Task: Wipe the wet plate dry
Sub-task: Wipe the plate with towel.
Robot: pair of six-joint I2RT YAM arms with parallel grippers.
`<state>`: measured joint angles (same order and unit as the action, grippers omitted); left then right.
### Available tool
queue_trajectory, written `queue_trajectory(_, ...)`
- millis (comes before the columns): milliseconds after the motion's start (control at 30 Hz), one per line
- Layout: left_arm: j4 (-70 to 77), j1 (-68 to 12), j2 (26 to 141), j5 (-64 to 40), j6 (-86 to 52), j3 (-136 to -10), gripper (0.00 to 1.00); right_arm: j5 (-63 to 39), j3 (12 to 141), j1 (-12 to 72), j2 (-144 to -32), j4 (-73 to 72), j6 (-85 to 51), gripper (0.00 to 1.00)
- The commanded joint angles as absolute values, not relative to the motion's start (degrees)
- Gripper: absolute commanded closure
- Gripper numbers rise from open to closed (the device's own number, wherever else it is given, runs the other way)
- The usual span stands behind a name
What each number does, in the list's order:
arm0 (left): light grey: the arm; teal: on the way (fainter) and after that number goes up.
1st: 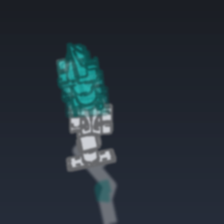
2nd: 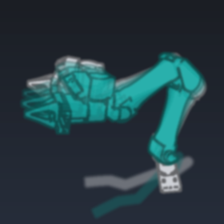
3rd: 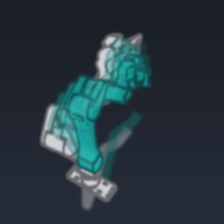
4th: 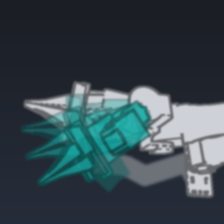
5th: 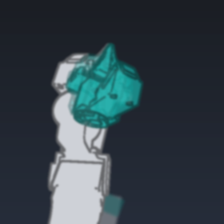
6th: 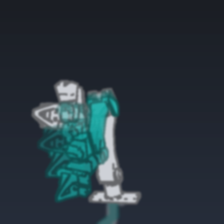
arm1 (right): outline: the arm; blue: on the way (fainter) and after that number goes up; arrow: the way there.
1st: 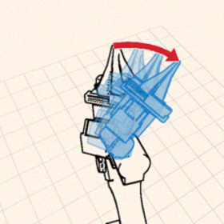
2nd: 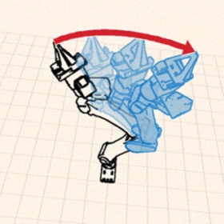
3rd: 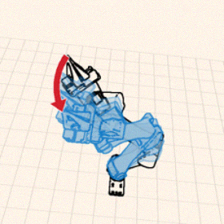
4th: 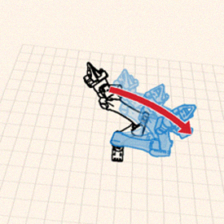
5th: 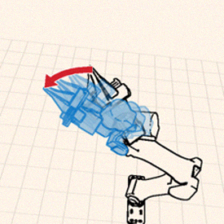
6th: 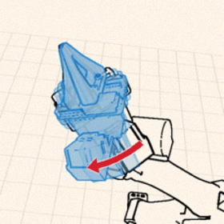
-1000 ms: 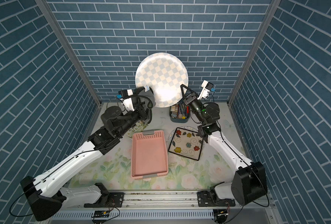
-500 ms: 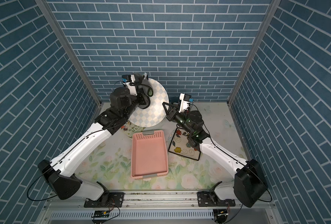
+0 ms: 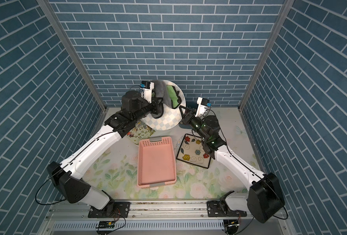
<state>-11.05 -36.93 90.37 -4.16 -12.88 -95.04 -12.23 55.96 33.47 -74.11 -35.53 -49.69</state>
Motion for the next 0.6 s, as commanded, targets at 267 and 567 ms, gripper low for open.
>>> queue_trajectory(267, -16.2, -38.7, 88.8, 2.4, -16.9, -79.6, 1.00, -19.3, 58.4, 23.3, -70.3, -59.3, -68.3, 1.00)
queue_trajectory(567, 58.3, -15.0, 77.5, -42.8, -79.3, -61.1, 1.00, -21.6, 50.3, 23.8, -65.8, -66.4, -74.2, 1.00)
